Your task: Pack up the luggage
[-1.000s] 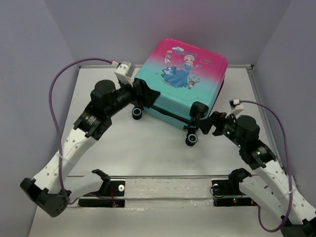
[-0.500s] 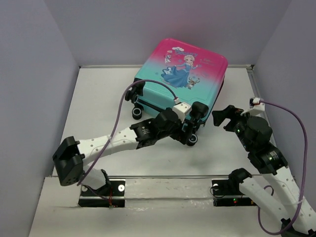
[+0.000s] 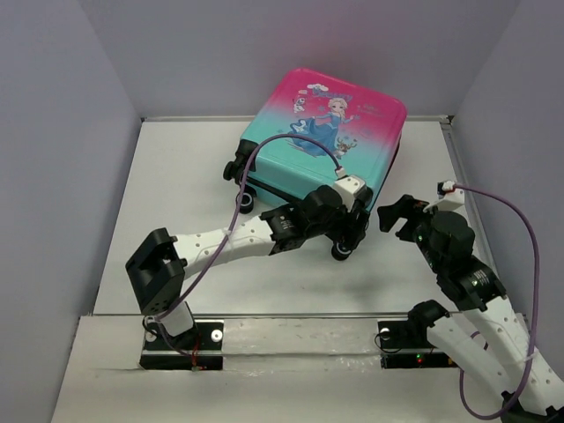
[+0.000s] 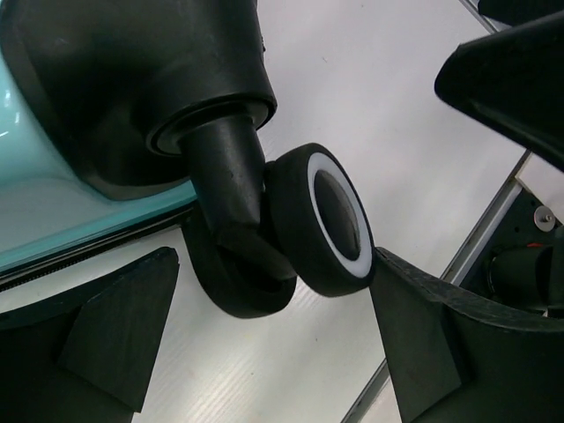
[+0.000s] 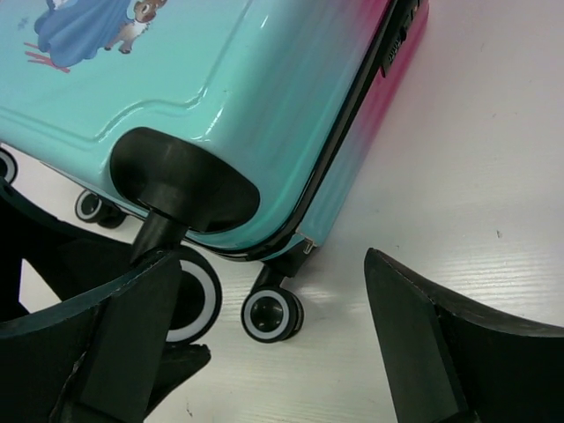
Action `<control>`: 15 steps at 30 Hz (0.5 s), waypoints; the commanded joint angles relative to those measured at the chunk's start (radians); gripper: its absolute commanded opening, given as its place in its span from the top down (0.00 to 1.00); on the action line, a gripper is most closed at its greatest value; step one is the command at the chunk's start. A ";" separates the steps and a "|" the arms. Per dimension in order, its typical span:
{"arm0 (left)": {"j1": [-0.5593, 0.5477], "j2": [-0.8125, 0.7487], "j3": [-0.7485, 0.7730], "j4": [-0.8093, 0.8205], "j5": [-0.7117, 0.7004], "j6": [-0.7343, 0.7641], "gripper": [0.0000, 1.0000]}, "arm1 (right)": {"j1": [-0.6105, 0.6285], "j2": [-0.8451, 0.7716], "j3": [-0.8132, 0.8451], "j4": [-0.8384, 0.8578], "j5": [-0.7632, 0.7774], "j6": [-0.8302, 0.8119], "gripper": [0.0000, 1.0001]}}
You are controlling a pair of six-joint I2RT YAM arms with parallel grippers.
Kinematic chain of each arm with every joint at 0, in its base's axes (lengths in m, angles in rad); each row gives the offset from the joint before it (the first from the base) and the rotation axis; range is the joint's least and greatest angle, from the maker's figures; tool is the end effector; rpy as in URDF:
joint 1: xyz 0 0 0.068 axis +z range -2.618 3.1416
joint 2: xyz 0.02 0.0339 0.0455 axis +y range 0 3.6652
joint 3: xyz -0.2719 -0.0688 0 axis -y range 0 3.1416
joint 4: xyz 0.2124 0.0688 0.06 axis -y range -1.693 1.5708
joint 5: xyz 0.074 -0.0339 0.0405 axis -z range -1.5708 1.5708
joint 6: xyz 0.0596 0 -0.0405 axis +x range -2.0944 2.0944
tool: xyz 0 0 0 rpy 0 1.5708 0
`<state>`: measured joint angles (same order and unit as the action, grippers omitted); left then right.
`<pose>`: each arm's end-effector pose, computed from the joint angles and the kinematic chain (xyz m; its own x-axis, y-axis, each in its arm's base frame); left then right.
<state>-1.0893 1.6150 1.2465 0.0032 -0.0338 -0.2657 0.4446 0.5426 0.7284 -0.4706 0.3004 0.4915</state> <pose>0.1762 -0.3328 0.3169 -0.3884 0.1766 -0.9044 0.7972 0.5567 -0.2336 0.1073 0.0316 0.3153 -0.2965 0.3581 -0.8853 -0.0165 0.9250 0.3796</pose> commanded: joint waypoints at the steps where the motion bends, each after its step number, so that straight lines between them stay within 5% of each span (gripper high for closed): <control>1: 0.006 0.023 0.071 0.087 0.006 -0.032 0.01 | -0.003 -0.004 -0.023 0.020 0.035 0.004 0.13; 7: 0.005 -0.021 0.025 0.135 0.058 -0.058 0.01 | -0.003 -0.010 -0.035 0.020 0.036 -0.001 0.29; 15: 0.012 -0.017 -0.004 0.176 0.055 -0.115 0.01 | -0.003 -0.007 -0.035 0.020 0.036 0.010 0.30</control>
<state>-1.0786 1.6238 1.2343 0.0998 0.0235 -0.3393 0.4446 0.5430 0.6888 -0.4721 0.3115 0.4953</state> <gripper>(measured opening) 0.990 0.708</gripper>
